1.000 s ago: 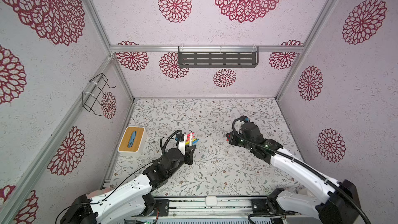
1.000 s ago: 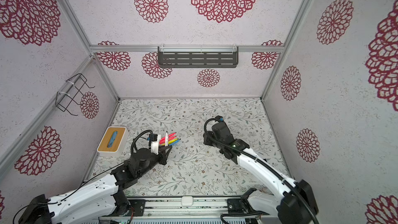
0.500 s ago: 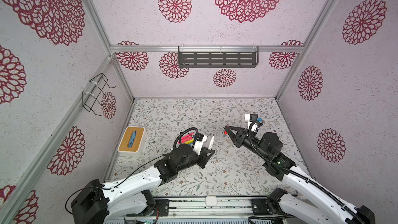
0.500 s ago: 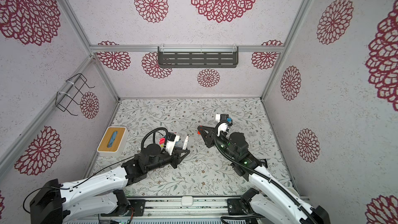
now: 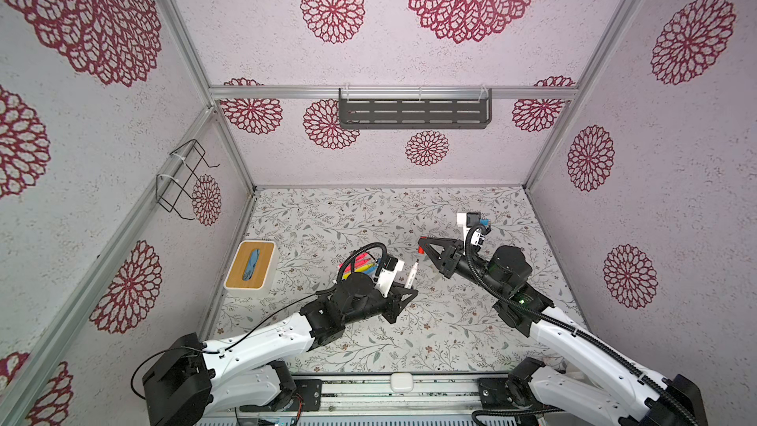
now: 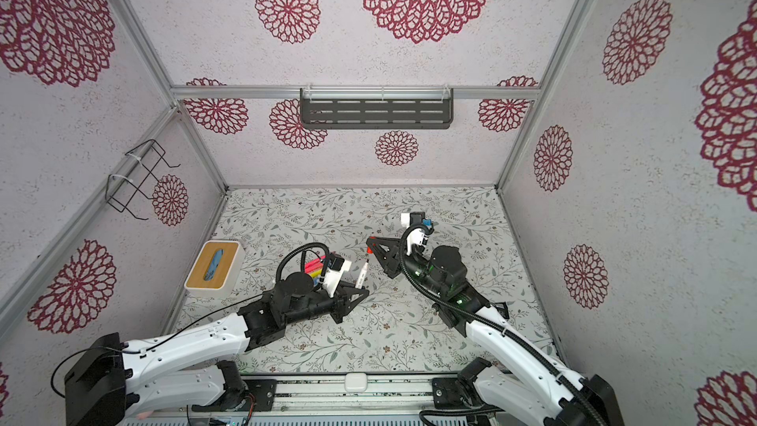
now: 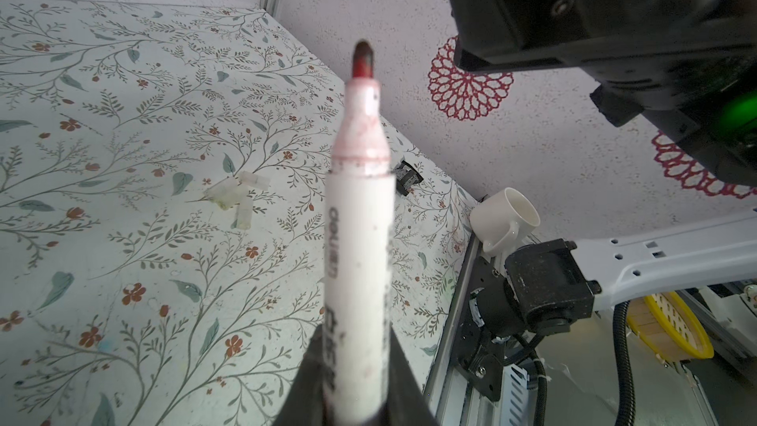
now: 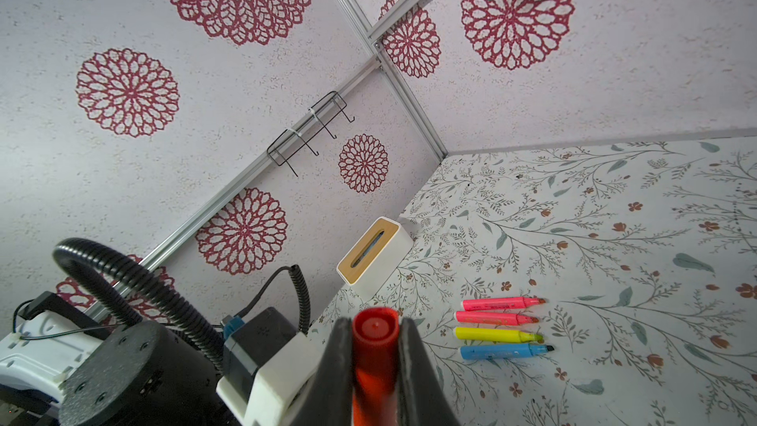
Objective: Insert the pens into the pen caps
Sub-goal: 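Lift the red cap with the right gripper toward the white marker tip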
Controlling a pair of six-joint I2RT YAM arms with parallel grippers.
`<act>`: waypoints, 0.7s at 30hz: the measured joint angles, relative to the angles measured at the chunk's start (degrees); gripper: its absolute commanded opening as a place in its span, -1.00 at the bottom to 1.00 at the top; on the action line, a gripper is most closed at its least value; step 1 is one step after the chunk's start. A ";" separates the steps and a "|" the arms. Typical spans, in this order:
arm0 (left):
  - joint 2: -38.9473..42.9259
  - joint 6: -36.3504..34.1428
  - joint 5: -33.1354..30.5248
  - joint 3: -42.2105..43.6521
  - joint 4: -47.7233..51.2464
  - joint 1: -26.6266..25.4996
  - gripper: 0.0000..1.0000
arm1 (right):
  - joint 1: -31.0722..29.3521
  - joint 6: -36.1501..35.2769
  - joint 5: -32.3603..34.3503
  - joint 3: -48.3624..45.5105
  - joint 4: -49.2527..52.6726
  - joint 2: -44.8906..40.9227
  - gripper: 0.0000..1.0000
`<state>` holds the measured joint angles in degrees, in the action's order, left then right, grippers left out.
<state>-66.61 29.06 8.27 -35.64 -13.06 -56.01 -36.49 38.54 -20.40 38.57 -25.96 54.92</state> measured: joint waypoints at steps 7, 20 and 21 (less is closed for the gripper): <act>0.07 -0.13 -0.24 0.00 -0.04 0.00 -1.00 | 0.00 0.09 -0.92 -0.87 -1.40 0.00 -1.00; 0.74 -0.13 -1.31 0.00 -1.29 0.00 -1.00 | 0.00 2.12 -2.45 -3.08 -6.21 0.76 -1.00; 0.76 -0.13 -1.31 0.00 -1.29 0.00 -1.00 | 0.00 2.21 -2.45 -3.17 -6.60 0.90 -1.00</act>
<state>-65.84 28.93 6.96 -35.64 -14.35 -56.01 -36.49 40.75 -22.85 35.40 -32.56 55.81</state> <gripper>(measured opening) 0.182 0.170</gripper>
